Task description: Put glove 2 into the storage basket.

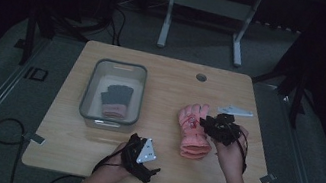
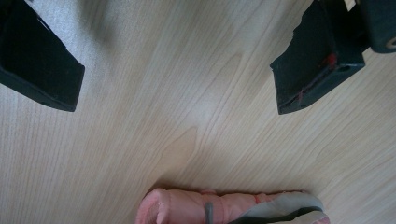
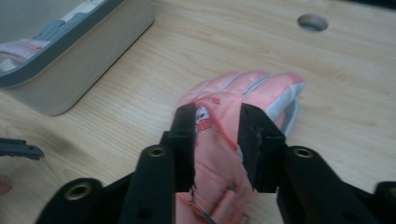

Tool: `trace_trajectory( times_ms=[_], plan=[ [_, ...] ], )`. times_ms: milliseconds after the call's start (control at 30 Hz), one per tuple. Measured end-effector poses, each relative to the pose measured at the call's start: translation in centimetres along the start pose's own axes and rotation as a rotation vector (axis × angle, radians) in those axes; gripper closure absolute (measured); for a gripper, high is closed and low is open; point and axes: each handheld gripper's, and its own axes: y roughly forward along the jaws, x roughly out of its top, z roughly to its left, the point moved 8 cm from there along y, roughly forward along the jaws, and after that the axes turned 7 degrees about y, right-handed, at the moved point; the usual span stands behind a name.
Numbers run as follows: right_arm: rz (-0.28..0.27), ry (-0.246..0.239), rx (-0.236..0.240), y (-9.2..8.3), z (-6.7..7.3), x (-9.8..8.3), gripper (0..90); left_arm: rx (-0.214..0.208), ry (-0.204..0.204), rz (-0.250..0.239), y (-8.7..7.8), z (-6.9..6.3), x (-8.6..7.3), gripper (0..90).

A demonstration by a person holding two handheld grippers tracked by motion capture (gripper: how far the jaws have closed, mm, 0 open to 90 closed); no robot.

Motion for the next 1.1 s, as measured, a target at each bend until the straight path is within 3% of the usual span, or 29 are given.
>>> trace_trajectory(
  times_ms=[233, 267, 300, 333, 367, 433, 567, 767, 867, 1000, 1100],
  plan=[
    [-0.011, -0.019, 0.002, -0.9, -1.5, -0.4, 63.7, -0.011, -0.031, -0.045, -0.4, 0.0, 1.1, 1.5],
    [-0.017, -0.027, 0.004, -1.1, -2.1, -0.7, 63.6, -0.018, -0.069, -0.053, -0.6, 0.2, 1.5, 2.2],
    [-0.019, -0.034, 0.009, -1.2, -2.3, -0.8, 63.6, -0.018, -0.069, -0.053, -0.6, 0.2, 1.5, 2.4],
    [-0.022, -0.045, 0.010, -1.3, -2.6, -1.0, 63.6, 0.007, -0.105, -0.054, -0.9, 0.7, 2.0, 2.4],
    [-0.022, -0.049, 0.009, -1.3, -2.9, -1.2, 63.6, -0.004, -0.121, -0.056, -1.1, 0.8, 2.3, 2.4],
    [-0.019, -0.052, 0.012, -1.3, -3.1, -1.4, 63.6, -0.004, -0.121, -0.056, -1.1, 0.8, 2.3, 2.4],
    [-0.024, -0.080, 0.017, -1.4, -4.1, -1.8, 62.2, -0.046, -0.174, -0.062, -1.5, 1.6, 4.1, 3.4],
    [-0.028, -0.102, 0.022, -1.4, -4.5, -1.3, 66.8, -0.039, -0.134, -0.061, -0.9, 3.2, 6.8, 5.8],
    [-0.035, -0.088, 0.028, -1.2, -4.4, -0.5, 68.5, -0.010, -0.120, -0.047, -0.3, 4.5, 8.2, 7.2],
    [-0.050, -0.092, 0.037, -0.4, -3.6, 0.9, 68.8, 0.058, -0.106, -0.028, 0.6, 6.7, 9.8, 13.1],
    [-0.048, -0.098, 0.039, 0.6, -2.8, 1.6, 68.1, 0.059, -0.143, -0.010, 1.8, 8.2, 10.4, 14.8]
  ],
)
